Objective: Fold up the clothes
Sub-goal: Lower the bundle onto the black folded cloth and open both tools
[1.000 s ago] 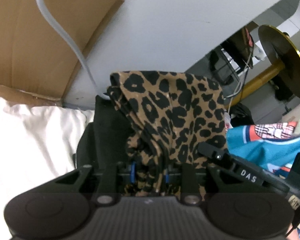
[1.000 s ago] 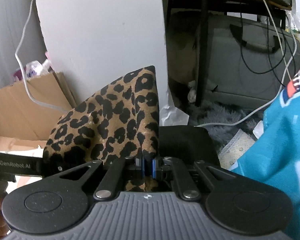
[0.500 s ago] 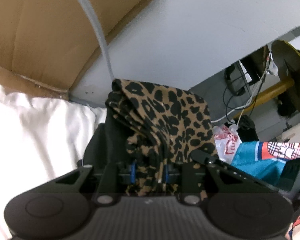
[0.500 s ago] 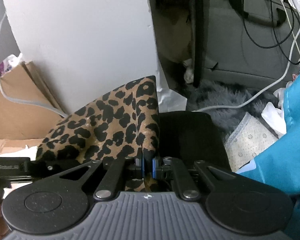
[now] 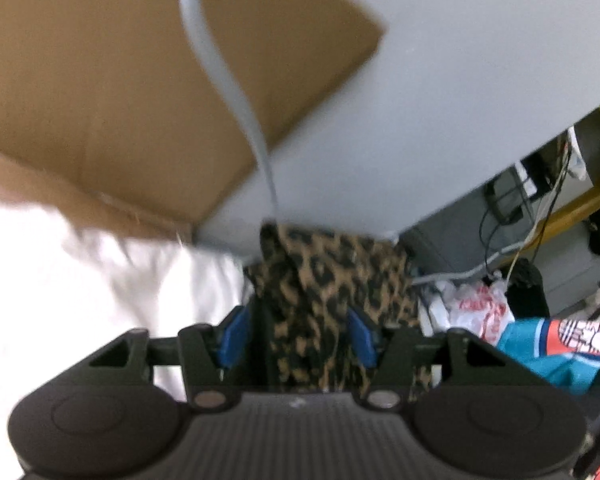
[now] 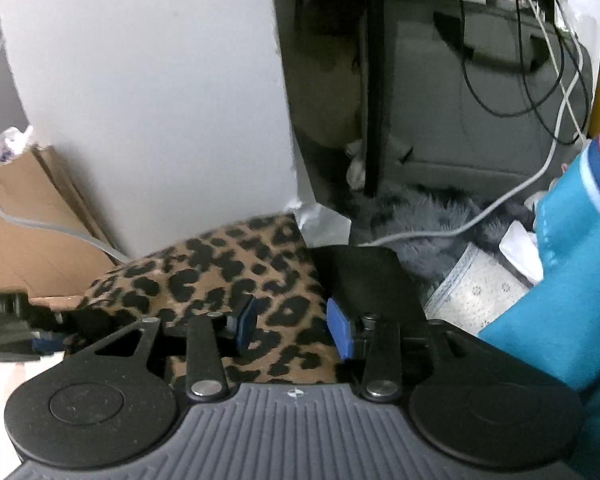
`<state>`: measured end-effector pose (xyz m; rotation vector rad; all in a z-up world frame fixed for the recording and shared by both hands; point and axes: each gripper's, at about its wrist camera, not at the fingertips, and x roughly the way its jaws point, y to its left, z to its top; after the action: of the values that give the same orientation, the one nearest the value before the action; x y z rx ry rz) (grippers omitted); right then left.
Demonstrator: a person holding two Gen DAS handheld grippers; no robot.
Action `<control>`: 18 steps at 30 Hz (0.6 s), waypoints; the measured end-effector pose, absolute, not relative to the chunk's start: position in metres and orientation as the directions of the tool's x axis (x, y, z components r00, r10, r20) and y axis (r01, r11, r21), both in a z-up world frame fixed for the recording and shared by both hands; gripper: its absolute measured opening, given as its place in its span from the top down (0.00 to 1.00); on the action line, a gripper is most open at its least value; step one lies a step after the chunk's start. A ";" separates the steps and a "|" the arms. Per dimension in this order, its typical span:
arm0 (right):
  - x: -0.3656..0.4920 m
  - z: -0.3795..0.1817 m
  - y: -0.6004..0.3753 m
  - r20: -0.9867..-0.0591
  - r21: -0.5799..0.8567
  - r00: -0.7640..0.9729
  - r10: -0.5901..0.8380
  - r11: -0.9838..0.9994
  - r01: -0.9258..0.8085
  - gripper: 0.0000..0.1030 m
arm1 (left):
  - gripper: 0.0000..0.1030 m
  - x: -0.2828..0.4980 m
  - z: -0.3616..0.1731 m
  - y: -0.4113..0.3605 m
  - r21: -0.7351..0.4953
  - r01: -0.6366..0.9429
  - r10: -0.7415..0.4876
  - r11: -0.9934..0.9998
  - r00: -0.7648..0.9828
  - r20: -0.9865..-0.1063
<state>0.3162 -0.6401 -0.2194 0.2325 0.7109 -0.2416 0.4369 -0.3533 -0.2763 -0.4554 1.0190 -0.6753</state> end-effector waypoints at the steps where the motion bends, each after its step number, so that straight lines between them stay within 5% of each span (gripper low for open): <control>1: 0.313 -0.217 -0.638 -0.662 0.130 0.738 -0.135 0.948 0.290 0.55 | 0.54 0.436 -0.269 -0.351 -0.629 0.308 -0.699 0.714 0.371 -0.612; 2: 0.310 -0.215 -0.636 -0.657 0.128 0.743 -0.131 0.951 0.281 0.55 | 0.66 0.435 -0.262 -0.349 -0.623 0.317 -0.698 0.715 0.388 -0.602; 7: 0.295 -0.213 -0.622 -0.653 0.118 0.750 -0.102 0.965 0.235 0.56 | 0.89 0.421 -0.239 -0.360 -0.603 0.419 -0.734 0.679 0.385 -0.559; 18: 0.276 -0.232 -0.629 -0.682 0.159 0.728 -0.069 0.958 0.240 0.56 | 0.95 0.408 -0.273 -0.390 -0.545 0.482 -0.715 0.686 0.307 -0.629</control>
<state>0.2763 -0.6286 -0.2315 0.2436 0.7377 -0.1720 0.4084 -0.3899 -0.2733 -0.2754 0.9745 -0.8043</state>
